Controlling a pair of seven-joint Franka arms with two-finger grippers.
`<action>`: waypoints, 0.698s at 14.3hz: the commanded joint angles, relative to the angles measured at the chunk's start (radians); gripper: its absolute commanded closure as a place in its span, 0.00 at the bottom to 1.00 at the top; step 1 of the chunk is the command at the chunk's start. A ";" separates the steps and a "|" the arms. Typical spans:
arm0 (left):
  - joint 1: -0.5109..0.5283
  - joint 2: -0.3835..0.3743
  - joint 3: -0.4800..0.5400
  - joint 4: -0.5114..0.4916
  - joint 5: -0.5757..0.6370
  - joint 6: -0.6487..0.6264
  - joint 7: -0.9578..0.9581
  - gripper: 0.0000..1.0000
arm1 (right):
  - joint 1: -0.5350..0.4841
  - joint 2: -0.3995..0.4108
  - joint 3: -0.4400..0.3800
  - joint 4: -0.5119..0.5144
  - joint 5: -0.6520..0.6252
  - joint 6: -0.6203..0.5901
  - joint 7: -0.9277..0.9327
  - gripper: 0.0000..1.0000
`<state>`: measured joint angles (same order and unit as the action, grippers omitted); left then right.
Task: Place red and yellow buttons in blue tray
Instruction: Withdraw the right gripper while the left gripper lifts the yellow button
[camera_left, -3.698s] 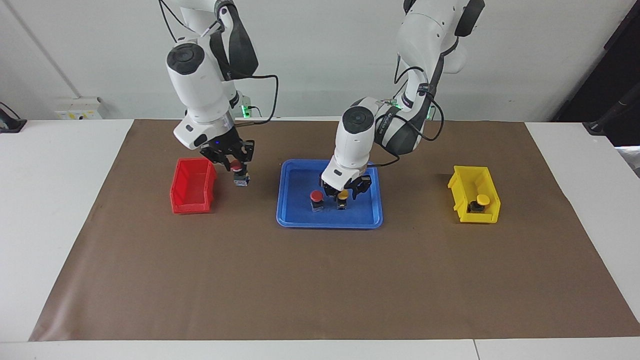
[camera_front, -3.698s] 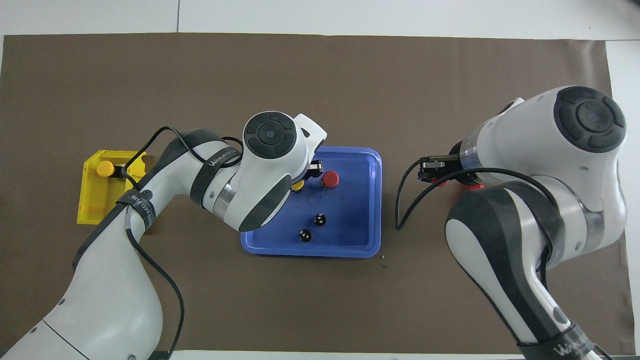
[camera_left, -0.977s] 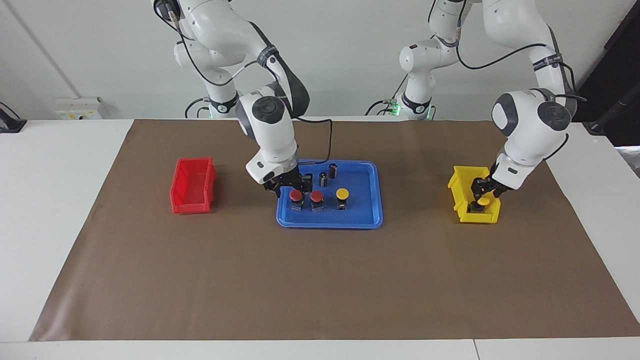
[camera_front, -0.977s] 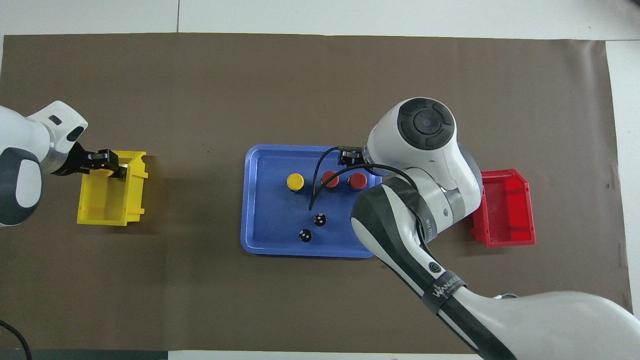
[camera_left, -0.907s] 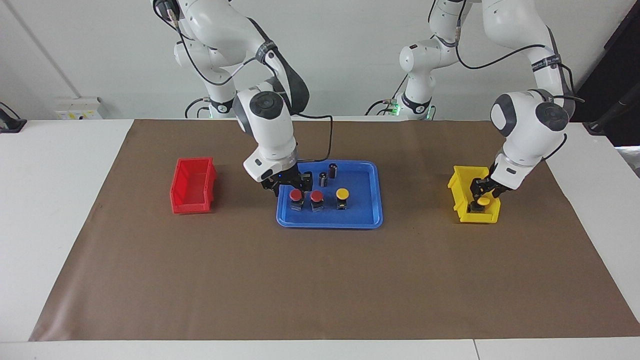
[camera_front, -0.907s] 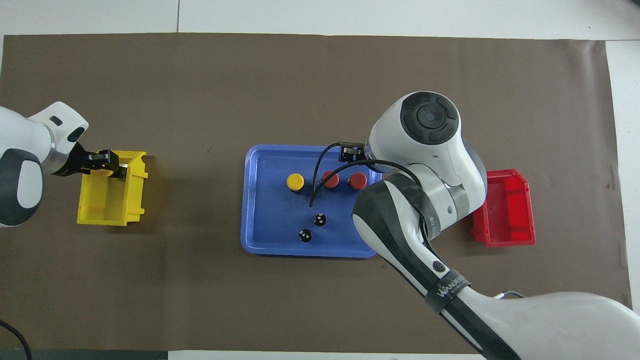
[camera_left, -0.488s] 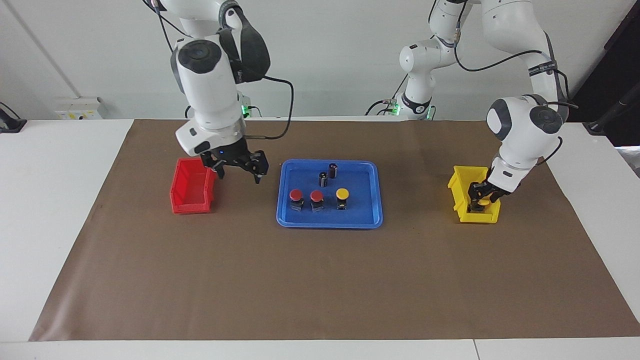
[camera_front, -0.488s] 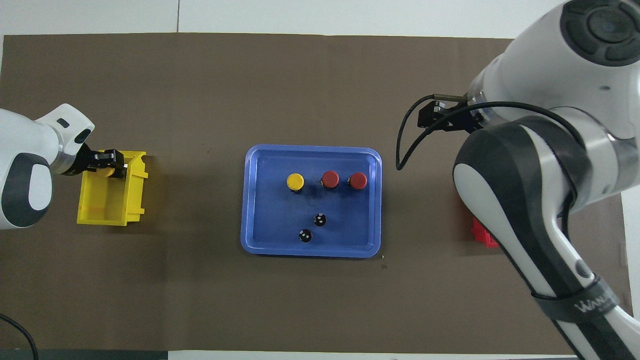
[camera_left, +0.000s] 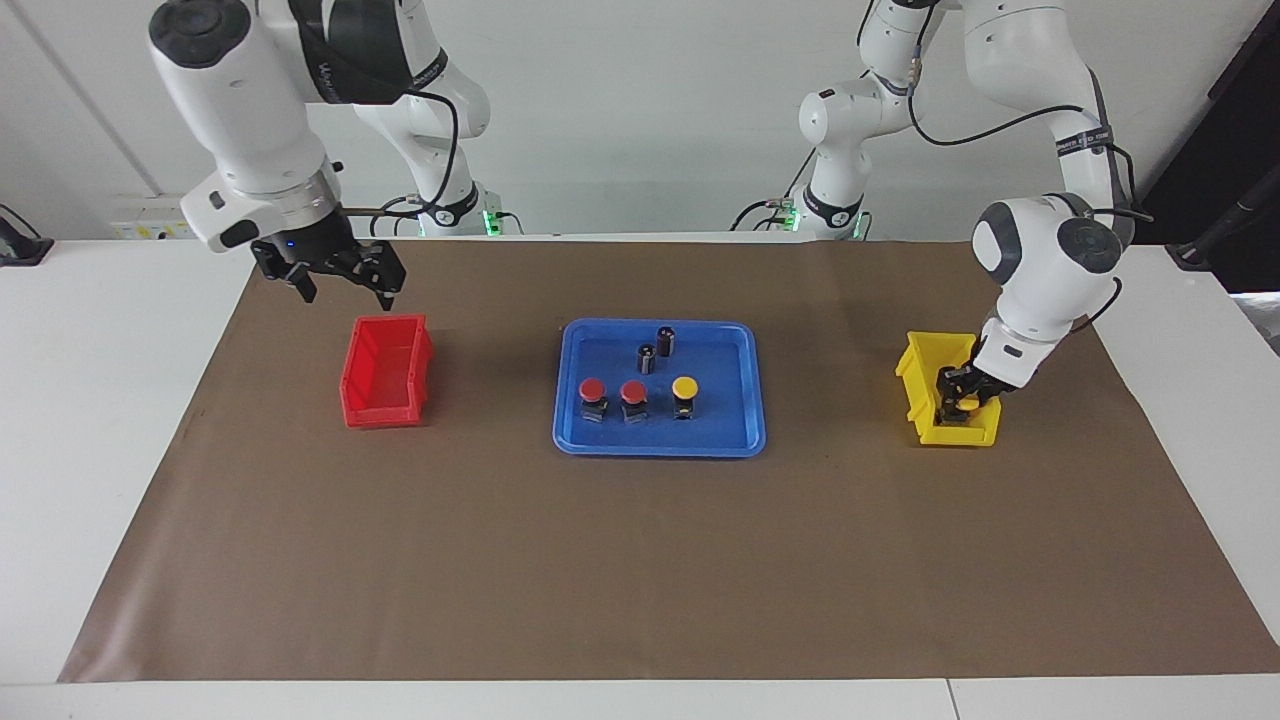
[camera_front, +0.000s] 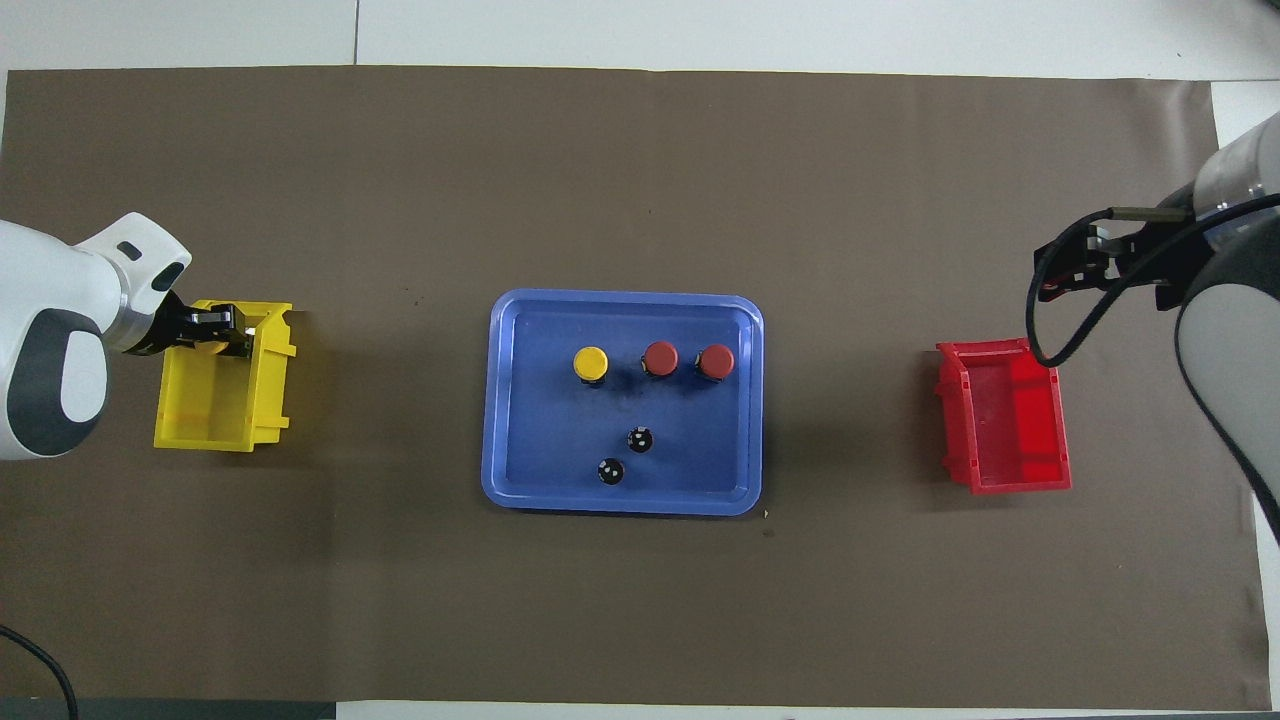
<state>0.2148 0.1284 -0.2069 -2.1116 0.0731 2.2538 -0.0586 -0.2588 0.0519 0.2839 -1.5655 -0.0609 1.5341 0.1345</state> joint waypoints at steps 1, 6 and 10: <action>-0.012 -0.012 0.004 -0.004 0.004 0.003 0.002 0.99 | 0.106 -0.081 -0.181 -0.039 0.018 -0.043 -0.094 0.00; -0.092 -0.042 0.001 0.263 0.005 -0.415 -0.064 0.99 | 0.144 -0.099 -0.340 -0.048 0.029 -0.087 -0.227 0.00; -0.207 -0.099 -0.002 0.277 0.004 -0.453 -0.251 0.99 | 0.159 -0.101 -0.358 -0.050 0.029 -0.085 -0.225 0.00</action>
<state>0.0827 0.0404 -0.2161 -1.8275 0.0727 1.8181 -0.2016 -0.1096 -0.0261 -0.0698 -1.5869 -0.0481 1.4456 -0.0814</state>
